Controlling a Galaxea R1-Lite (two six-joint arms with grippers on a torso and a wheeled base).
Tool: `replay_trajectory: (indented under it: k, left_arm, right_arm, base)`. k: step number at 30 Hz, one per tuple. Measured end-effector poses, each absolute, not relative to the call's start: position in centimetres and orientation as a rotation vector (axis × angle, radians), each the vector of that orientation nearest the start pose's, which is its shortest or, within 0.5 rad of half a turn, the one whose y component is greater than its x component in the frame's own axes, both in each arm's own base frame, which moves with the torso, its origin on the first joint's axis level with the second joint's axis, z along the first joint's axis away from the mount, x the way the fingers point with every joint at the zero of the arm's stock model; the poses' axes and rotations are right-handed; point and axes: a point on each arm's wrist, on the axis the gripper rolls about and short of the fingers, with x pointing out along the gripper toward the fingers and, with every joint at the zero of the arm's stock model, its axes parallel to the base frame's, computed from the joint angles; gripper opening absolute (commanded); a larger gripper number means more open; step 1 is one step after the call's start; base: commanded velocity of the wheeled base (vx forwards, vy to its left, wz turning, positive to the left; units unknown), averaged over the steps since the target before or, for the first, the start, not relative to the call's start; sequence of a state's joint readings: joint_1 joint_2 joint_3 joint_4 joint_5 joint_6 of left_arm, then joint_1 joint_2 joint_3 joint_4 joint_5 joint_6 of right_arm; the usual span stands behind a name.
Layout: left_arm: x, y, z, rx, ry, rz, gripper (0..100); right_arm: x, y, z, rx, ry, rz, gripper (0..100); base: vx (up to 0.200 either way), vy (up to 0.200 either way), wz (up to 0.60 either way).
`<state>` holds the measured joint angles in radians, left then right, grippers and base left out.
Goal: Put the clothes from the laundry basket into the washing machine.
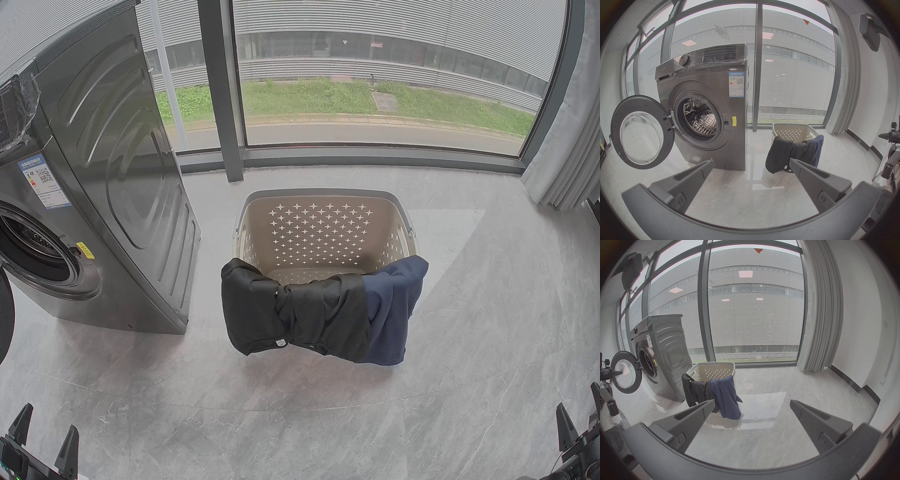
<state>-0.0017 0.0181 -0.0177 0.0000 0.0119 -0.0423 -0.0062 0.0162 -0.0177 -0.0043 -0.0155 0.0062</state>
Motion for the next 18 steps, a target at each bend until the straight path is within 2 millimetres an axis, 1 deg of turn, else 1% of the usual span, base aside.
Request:
replay_trajectory:
  k: [11, 14, 16, 18]
  left_arm:
    - [-2.3, 0.0, 8.1, -0.043, 0.0, 0.01, 100]
    - [-2.3, 0.0, 8.1, -0.042, 0.0, 0.01, 100]
    - [-2.3, 0.0, 8.1, -0.042, 0.0, 0.01, 100]
    - [-2.3, 0.0, 8.1, -0.042, 0.001, 0.01, 100]
  right_arm:
    - [-2.3, 0.0, 8.1, 0.016, -0.006, -0.024, 100]
    - [-2.3, 0.0, 8.2, 0.014, -0.013, -0.022, 100]
    - [-2.3, 0.0, 8.4, 0.013, -0.03, -0.022, 100]
    - [-2.5, 0.0, 9.3, 0.013, -0.072, -0.019, 100]
  base:
    - [0.0, 0.0, 0.0]
    - [0.2, 0.0, 0.0]
    - [0.0, 0.0, 0.0]
    - [0.0, 0.0, 0.0]
